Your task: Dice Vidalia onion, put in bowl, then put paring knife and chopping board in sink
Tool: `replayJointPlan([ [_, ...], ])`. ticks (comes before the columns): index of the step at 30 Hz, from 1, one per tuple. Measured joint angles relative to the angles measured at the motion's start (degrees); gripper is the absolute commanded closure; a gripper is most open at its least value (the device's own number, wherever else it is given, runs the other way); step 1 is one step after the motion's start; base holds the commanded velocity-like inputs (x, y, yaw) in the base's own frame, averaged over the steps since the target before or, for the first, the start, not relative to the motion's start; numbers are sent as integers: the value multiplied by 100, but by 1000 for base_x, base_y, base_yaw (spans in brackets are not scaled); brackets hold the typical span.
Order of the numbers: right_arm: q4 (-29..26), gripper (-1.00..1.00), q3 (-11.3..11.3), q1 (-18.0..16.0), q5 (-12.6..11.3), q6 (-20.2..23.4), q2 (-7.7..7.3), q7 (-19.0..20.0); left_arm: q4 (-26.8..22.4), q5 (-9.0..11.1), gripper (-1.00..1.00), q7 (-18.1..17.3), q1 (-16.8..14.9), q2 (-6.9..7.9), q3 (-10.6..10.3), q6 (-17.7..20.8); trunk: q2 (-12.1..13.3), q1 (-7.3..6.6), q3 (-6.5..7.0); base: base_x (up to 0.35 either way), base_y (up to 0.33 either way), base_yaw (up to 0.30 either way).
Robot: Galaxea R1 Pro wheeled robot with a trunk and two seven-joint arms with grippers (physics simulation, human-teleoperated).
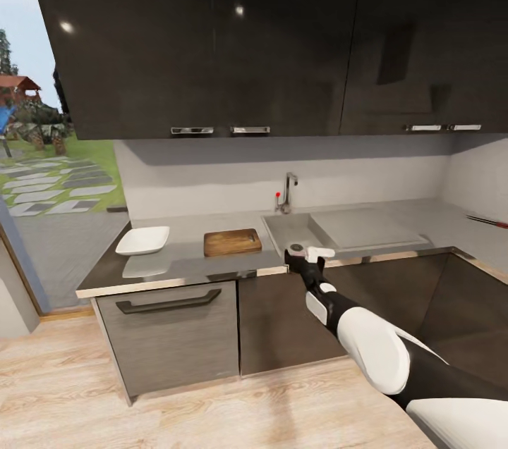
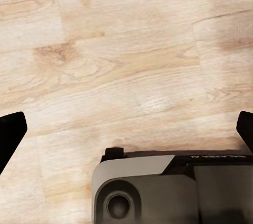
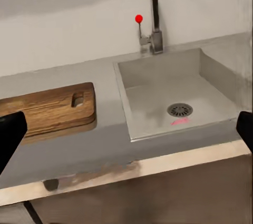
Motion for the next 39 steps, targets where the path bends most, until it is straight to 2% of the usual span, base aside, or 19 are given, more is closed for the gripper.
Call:
replayJointPlan([
  [3, -563, -100, -6, -4, -18, 260, 13, -178, -2, 0, -100, 0, 0, 2, 0, 1, 0, 0, 1, 0, 0, 0],
  [7, -1966, -100, 59, -5, -26, 1316, 160, -271, -2, 0, -100, 0, 0, 3, 1, 0, 0, 0, 1, 0, 0, 0],
  [9, -2830, -100, 255, -5, -28, 1819, 158, -288, -2, 0, -100, 0, 0, 3, 3, -1, -1, 0, 1, 0, 0, 0],
  [11, -3345, -100, 483, -4, -29, 2041, 159, -289, -2, 0, -100, 0, 0, 3, 4, 0, 0, 0, 1, 0, 0, 0],
  [14, -3778, -100, 854, 4, -32, 2198, 159, -289, -5, 0, -100, 0, 0, 3, 7, -2, 0, 0, 0, 0, 0, 0],
  [16, -3894, -100, 996, 81, -34, 2227, 159, -287, -8, 0, -100, 0, 0, 3, 7, 0, 1, 0, 0, 0, 0, 0],
  [20, -4552, -100, 1409, 917, -34, 2192, 160, -280, -5, 0, -100, 0, 0, 3, 8, 0, 1, 0, -1, 0, 0, 0],
  [23, -5388, -100, 1867, 1753, -42, 2146, 160, -278, -7, 0, -100, 0, 0, 3, 8, 0, -1, 0, -2, 0, 0, 0],
  [25, -5887, -100, 2087, 2234, -48, 2136, 161, -276, -7, 0, -100, 0, 0, 3, 8, -1, -1, 0, -2, 0, 0, 0],
  [27, -6171, -100, 2177, 2538, -50, 2132, 161, -274, -5, 0, -100, 0, 0, 3, 8, 0, 0, 0, -1, 0, 0, 0],
  [28, -6541, -100, 2267, 3013, -53, 2118, 161, -248, -8, 0, -100, 0, 0, 3, 9, 1, -2, -1, -1, 0, 0, 0],
  [30, -6723, -100, 2301, 3438, -48, 2028, 161, -52, -10, 0, -100, 0, 0, 3, 8, 1, 0, 0, -1, 0, 0, 0],
  [32, -6815, -100, 2299, 3790, -12, 1771, 158, 434, -20, 0, -100, 4, 0, 11, 11, 1, 0, 0, -1, 0, 0, 0],
  [34, -6844, -100, 2168, 3996, -8, 1638, 158, 827, -26, 0, -100, 6, 0, 49, 15, 1, 0, 0, -1, 0, 0, 0],
  [35, -6848, -100, 2111, 4046, -8, 1617, 158, 904, -27, 0, -100, 7, 0, 57, 15, 1, 0, 0, -1, 0, 0, 0],
  [37, -6867, -100, 1842, 4279, -7, 1535, 158, 1174, -28, 0, -100, 8, 0, 76, 16, 1, 0, 0, -1, 0, 0, 0],
  [39, -6882, -100, 1755, 4376, -8, 1469, 158, 1306, -29, 0, -100, 8, 0, 79, 16, 1, 0, 0, -1, 0, 0, 0],
])
